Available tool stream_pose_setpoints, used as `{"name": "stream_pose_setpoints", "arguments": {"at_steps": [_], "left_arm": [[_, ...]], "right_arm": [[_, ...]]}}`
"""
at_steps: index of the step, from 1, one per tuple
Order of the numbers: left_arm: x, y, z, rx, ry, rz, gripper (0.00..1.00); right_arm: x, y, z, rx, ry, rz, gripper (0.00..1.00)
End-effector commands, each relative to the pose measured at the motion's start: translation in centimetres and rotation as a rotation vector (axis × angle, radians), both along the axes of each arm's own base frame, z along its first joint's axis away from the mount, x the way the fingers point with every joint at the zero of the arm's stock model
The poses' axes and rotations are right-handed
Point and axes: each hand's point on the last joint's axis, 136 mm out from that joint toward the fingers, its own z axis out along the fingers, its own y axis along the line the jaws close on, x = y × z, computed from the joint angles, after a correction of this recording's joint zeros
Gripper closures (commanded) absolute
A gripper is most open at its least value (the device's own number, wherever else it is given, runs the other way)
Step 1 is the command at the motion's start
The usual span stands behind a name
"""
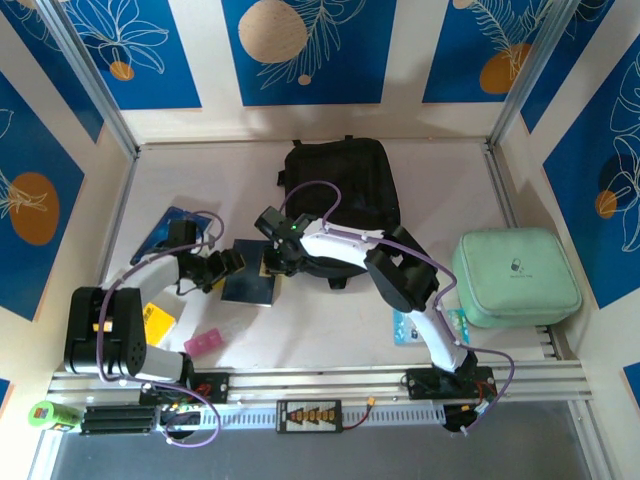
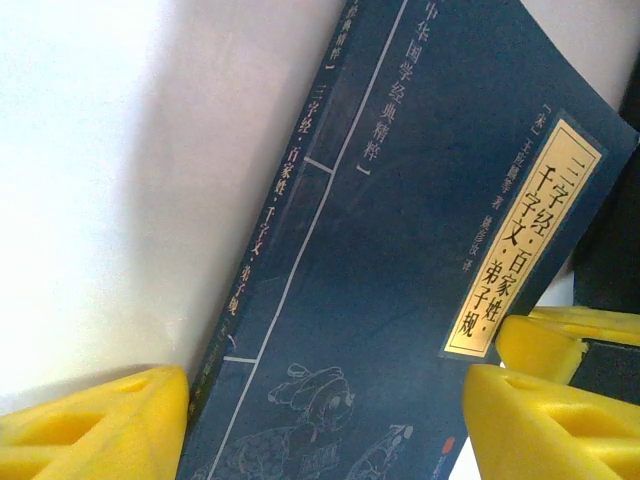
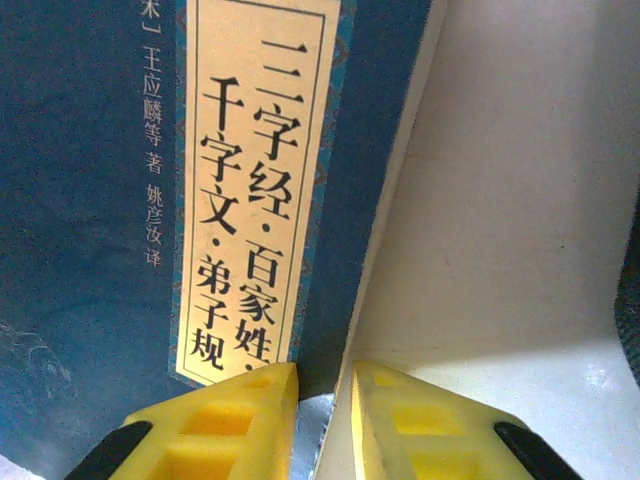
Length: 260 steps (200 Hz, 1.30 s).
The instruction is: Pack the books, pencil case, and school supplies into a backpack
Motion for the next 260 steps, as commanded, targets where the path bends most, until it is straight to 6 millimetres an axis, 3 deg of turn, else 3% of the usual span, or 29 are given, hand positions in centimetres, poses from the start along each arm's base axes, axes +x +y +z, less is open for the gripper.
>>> {"name": "stream_pose_setpoints", "arguments": {"at_steps": [1, 67, 99, 167, 205, 239, 260], "left_arm": [[0.6, -2.1, 1.2, -0.113, -0.019, -0.058, 0.28], [0.5, -4.5, 6.6, -0.258, -0.104, -0.156, 0.37], [-0.6, -5.2, 7.6, -0.297, -0.082, -0.206, 0.41], [0.9, -7.3, 7.9, -0.499, -0.08, -0.183, 0.51], [1.1, -7.0, 6.8, -0.48, -0.057, -0.158, 0.52], [0.6, -5.8, 4.0, -0.374, 0.011, -0.11, 0.51], [0.7, -5.4, 3.4, -0.349, 0.018, -0.089, 0.51]], "right_arm": [[-1.3, -1.6, -3.1, -0.058, 0.083, -0.018, 0.77], [-1.1, -2.0, -4.0, -0.039, 0.121, -0.052, 0.81], [-0.9, -2.1, -4.0, -0.034, 0.119, -0.06, 0.83], [-1.0, -2.9, -4.6, -0.046, 0.133, -0.088, 0.84], [-1.1, -3.1, -4.8, -0.052, 0.133, -0.091, 0.84], [-1.1, -3.5, -5.2, -0.07, 0.134, -0.094, 0.84], [-1.2, -3.9, -5.6, -0.09, 0.139, -0.097, 0.86]]}}
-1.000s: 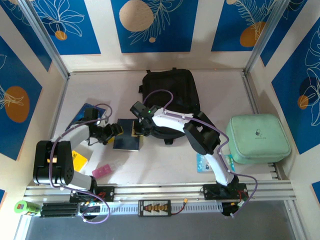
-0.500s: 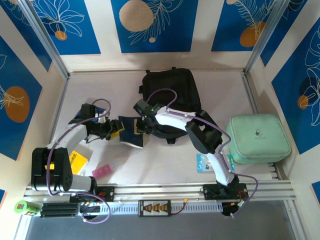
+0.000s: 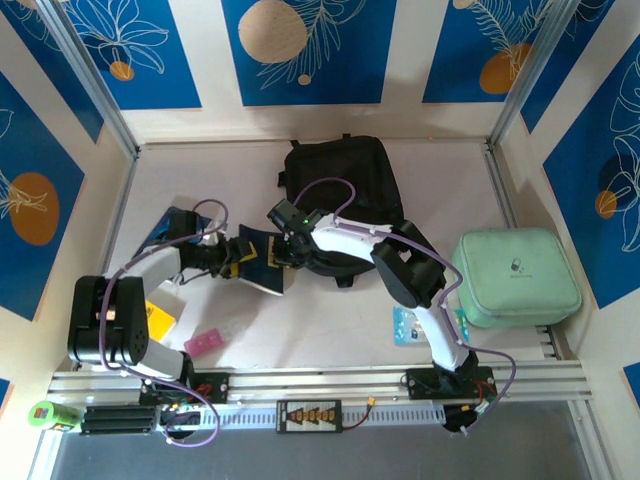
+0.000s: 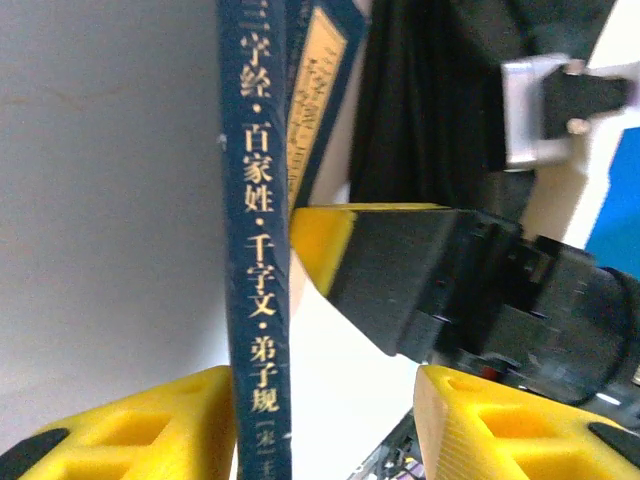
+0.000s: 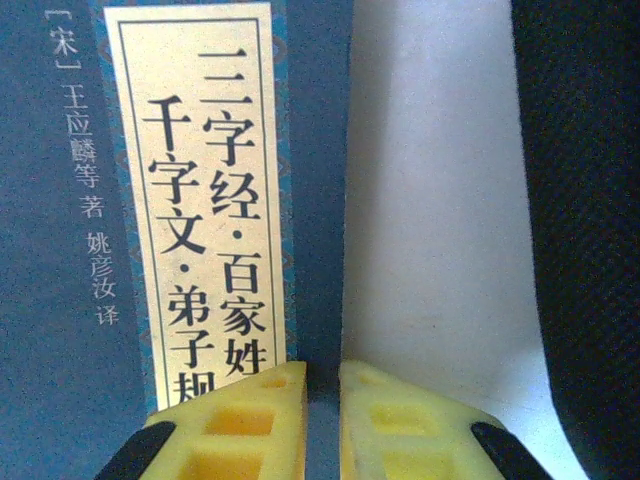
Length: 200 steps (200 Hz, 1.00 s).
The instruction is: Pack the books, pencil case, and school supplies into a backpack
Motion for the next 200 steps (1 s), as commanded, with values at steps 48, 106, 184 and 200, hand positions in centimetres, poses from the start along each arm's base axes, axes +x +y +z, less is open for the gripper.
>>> {"name": "stream_pose_setpoints", "arguments": {"at_steps": [48, 106, 184, 200], "left_arm": [[-0.2, 1.1, -1.3, 0.125, 0.026, -0.018, 0.52], [0.7, 1.6, 0.2, 0.166, -0.022, -0.005, 0.93], [3.8, 2.6, 10.5, 0.172, -0.28, 0.147, 1.0], [5.3, 1.7, 13.0, 0.058, -0.339, 0.208, 1.0]], "right_arm": [[-3.6, -2.8, -6.0, -0.151, 0.141, 0.01, 0.87], [-2.9, -0.4, -1.7, 0.011, 0.087, 0.082, 0.84], [-1.4, -1.0, 13.5, 0.471, -0.125, 0.052, 0.51], [-0.9, -2.6, 15.3, 0.559, -0.164, 0.002, 0.4]]}}
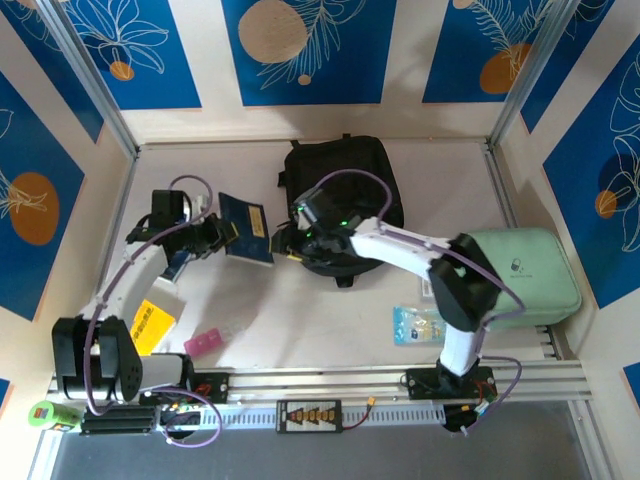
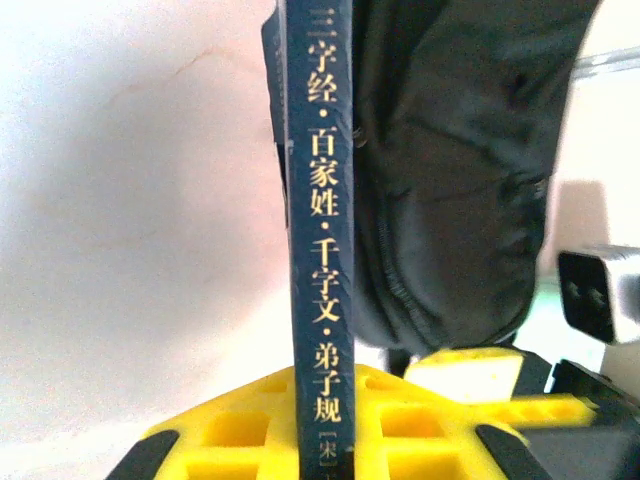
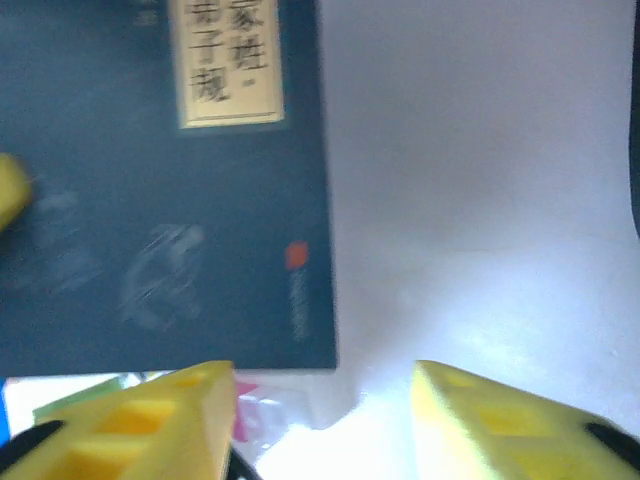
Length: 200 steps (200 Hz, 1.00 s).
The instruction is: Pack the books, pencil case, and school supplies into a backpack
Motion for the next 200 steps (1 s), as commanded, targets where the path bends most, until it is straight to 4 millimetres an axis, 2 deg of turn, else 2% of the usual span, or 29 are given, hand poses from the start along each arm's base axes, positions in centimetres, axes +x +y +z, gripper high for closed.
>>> {"name": "stream_pose_setpoints", "arguments": {"at_steps": [1, 28, 53, 72, 102, 115, 134, 156, 181, 200], "left_arm": [[2.4, -1.4, 4.7, -0.144, -0.129, 0.054, 1.0], [4.5, -3.1, 7.3, -0.306, -0.198, 0.129, 1.0], [5.9, -5.2, 8.7, -0.436, -0.235, 0.178, 1.0], [6.4, -7.3, 9.3, -0.503, -0.249, 0.187, 1.0], [6.5, -10.8, 8.8, -0.569, -0.235, 0.192, 1.0], [6.7, -11.9, 8.6, -0.592, -0.232, 0.194, 1.0], [6.7, -13.5, 8.4, -0.622, -0.225, 0.19, 1.0], [6.5, -15.3, 8.0, -0.632, -0.197, 0.151, 1.0], [6.0, -16.9, 6.9, -0.645, -0.167, 0.134, 1.0], [5.9, -17.6, 6.6, -0.667, -0.158, 0.124, 1.0]], "right_arm": [[1.0, -1.2, 3.4, 0.176, -0.039, -0.046, 0.39], [1.8, -4.8, 5.6, 0.372, -0.087, -0.172, 0.23], [2.1, -8.0, 5.6, 0.487, -0.066, -0.27, 0.17], [2.2, -9.6, 5.7, 0.51, -0.062, -0.322, 0.14], [2.5, -11.4, 6.5, 0.541, -0.082, -0.39, 0.1], [2.8, -12.0, 6.7, 0.561, -0.076, -0.423, 0.1], [3.4, -12.4, 6.1, 0.576, -0.025, -0.465, 0.1], [4.0, -12.0, 5.6, 0.619, 0.01, -0.473, 0.1], [4.6, -11.1, 6.0, 0.669, 0.007, -0.466, 0.11], [5.0, -10.7, 5.3, 0.66, 0.031, -0.495, 0.19]]}}
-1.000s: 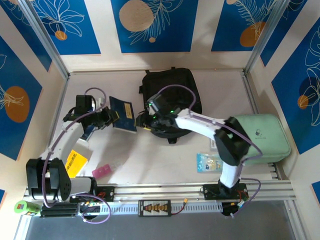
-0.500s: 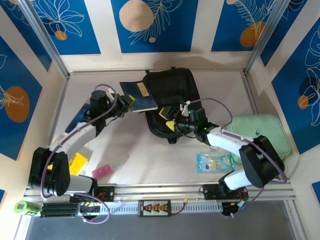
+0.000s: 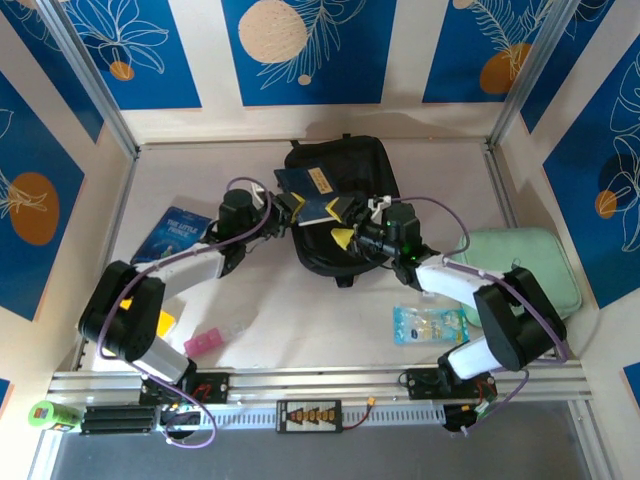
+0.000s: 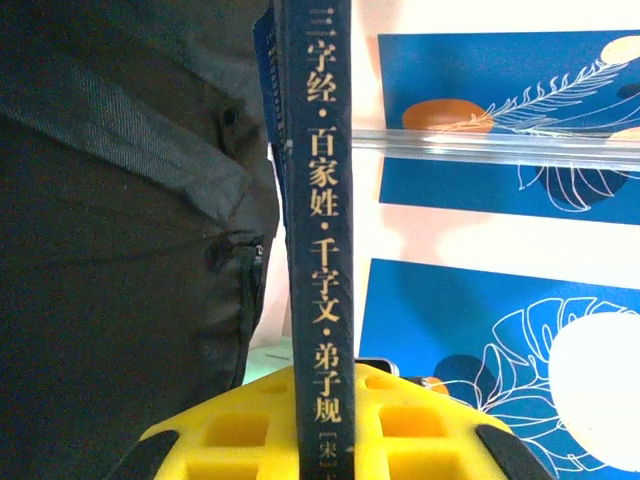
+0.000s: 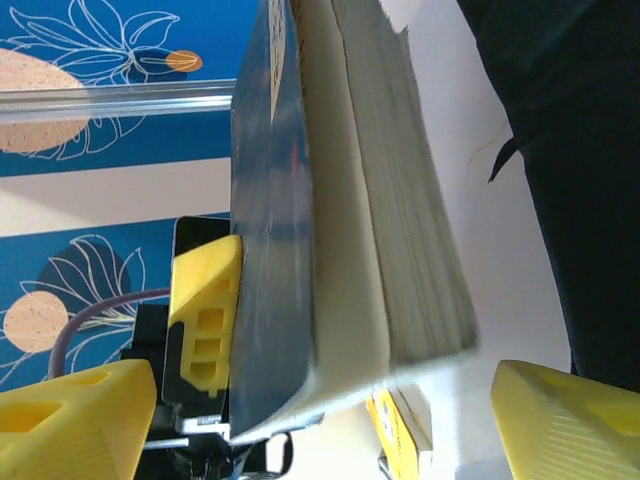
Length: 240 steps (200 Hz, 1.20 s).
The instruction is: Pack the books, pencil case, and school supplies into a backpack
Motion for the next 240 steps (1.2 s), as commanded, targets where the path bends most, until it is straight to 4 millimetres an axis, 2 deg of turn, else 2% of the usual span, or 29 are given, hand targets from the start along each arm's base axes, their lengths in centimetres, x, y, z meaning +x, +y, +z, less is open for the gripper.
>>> {"name": "stream_pose_setpoints", "arguments": {"at_steps": [1, 26, 46, 101, 120, 129, 144, 167, 199, 219, 240], "left_arm": [[0.3, -1.1, 2.7, -0.087, -0.08, -0.003, 1.0], [0.2, -1.6, 2.8, -0.102, -0.072, -0.019, 1.0], [0.1, -1.5, 2.6, -0.1, -0.069, -0.012, 1.0], [-0.5, -1.8, 2.2, -0.088, -0.058, -0.047, 1.0], [-0.7, -1.8, 1.9, -0.076, -0.056, -0.057, 1.0], [-0.8, -1.8, 1.6, -0.06, -0.056, -0.067, 0.93], [-1.1, -2.1, 0.9, -0.011, -0.052, -0.101, 0.74], [-2.2, -3.1, -0.6, 0.127, -0.036, -0.244, 0.53], [-3.0, -2.6, -3.2, 0.389, -0.044, -0.359, 0.41], [-2.6, -2.2, -4.7, 0.532, -0.052, -0.414, 0.36], [-1.4, -3.3, -6.1, 0.59, -0.066, -0.49, 0.35]], "right_arm": [[0.6, 0.6, 0.9, 0.056, 0.001, -0.027, 0.19], [0.7, 0.9, -0.9, 0.044, 0.063, -0.075, 0.36], [0.8, 0.9, -1.7, 0.049, 0.079, -0.097, 0.43], [0.8, 0.9, -2.1, 0.042, 0.099, -0.096, 0.65], [0.8, 0.8, -2.1, 0.021, 0.095, -0.09, 0.8], [0.8, 0.6, -2.1, 0.002, 0.091, -0.092, 0.86], [0.6, -0.1, -2.6, -0.062, 0.093, -0.099, 0.93], [0.6, -2.5, -3.5, -0.195, 0.092, -0.14, 0.96], [0.7, -5.8, -3.9, -0.332, 0.104, -0.152, 0.98], [0.3, -7.6, -3.8, -0.411, 0.115, -0.159, 0.98], [-0.4, -9.5, -4.0, -0.494, 0.143, -0.174, 0.98]]}}
